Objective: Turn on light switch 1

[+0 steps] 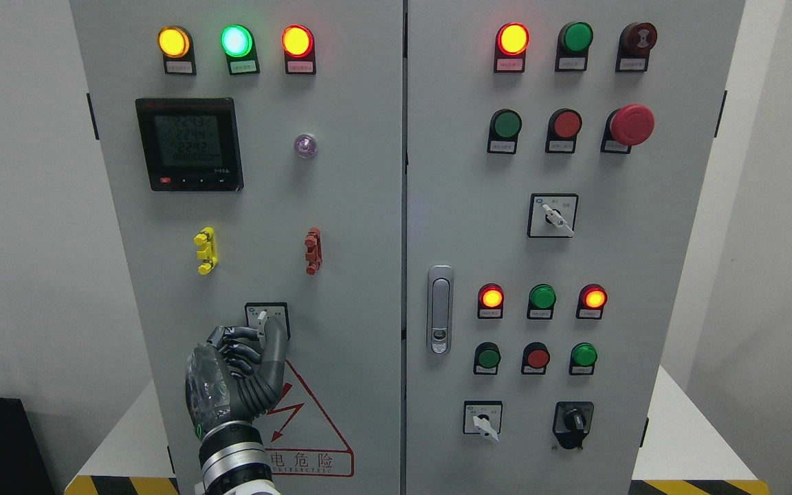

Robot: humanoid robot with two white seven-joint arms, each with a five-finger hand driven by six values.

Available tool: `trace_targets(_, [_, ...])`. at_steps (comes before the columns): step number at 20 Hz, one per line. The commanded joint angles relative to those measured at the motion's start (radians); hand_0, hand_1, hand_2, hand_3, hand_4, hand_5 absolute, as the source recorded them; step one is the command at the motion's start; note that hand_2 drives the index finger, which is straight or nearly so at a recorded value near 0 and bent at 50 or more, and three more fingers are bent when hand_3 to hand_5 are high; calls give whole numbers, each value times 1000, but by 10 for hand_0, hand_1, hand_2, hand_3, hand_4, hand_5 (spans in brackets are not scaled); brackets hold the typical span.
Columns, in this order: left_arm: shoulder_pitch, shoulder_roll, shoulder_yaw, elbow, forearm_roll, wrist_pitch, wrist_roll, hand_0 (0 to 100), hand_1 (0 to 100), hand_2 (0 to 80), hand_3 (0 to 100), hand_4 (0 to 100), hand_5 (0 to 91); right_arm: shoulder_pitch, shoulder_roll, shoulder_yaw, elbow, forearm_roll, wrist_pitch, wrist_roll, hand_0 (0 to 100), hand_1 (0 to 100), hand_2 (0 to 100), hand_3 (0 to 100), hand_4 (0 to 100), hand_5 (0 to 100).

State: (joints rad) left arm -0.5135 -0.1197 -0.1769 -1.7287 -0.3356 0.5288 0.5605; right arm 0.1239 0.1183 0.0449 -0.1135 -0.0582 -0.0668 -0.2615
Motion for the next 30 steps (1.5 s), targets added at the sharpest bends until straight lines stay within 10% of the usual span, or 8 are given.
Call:
trace_targets(1, [0,0,1,0,1,0,2,323,425,564,860,873,761,0,0,0,0,0,-1,1,120,389,0,0,0,0])
trace_targets(30, [0,0,-1,-2,1,11,-7,450,399,614,909,892,789,0,0,1,0,1,1,1,120,389,0,0,0,0])
